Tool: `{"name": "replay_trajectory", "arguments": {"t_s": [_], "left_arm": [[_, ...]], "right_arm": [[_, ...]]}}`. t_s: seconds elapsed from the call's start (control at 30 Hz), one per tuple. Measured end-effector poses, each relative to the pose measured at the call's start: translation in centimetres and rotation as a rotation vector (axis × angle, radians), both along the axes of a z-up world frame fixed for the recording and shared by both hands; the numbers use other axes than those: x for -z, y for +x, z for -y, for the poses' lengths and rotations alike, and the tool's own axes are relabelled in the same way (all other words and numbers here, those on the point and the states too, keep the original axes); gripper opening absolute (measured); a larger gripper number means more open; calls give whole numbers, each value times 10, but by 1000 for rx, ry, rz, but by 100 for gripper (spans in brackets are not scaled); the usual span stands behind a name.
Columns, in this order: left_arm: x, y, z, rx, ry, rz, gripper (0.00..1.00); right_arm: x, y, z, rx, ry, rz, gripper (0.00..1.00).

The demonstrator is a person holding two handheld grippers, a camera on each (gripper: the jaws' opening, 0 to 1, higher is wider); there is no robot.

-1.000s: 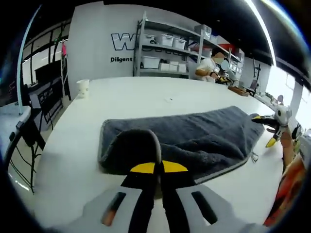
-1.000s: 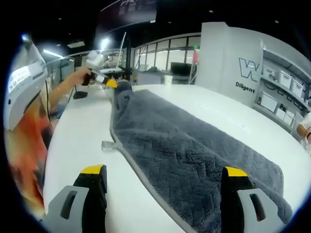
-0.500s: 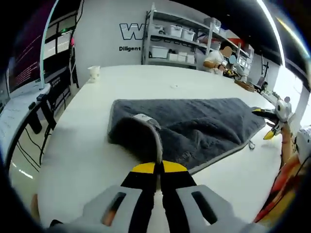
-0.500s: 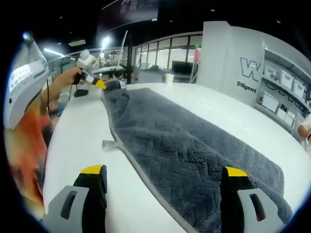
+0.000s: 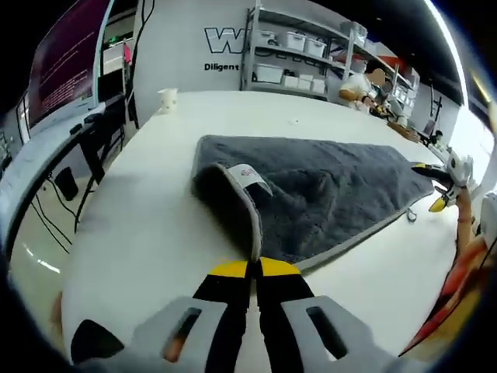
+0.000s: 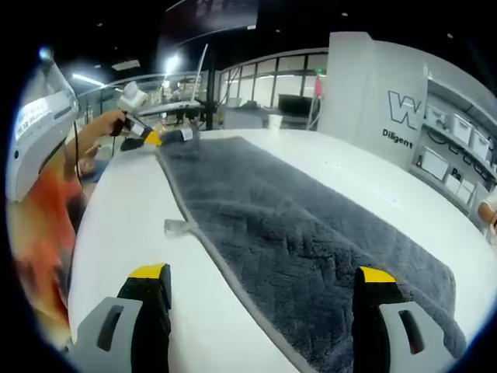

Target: Open the folded towel by lifting each exposed corner and separating the folded layers until the towel lies flat within the target outline without major curled edges

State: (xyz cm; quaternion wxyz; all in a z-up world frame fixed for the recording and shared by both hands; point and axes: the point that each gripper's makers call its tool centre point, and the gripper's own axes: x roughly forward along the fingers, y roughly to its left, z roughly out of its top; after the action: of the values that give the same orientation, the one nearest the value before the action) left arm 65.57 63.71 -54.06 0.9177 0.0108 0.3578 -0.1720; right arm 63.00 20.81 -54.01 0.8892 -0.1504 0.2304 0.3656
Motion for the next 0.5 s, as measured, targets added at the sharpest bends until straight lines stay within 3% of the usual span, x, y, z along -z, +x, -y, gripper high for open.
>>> {"name": "replay_trajectory", "arguments": {"t_s": [0.5], "left_arm": [[13, -20, -1, -48, -31, -32, 2]], "right_arm": [[-1, -1, 0, -4, -5, 3, 97]]}}
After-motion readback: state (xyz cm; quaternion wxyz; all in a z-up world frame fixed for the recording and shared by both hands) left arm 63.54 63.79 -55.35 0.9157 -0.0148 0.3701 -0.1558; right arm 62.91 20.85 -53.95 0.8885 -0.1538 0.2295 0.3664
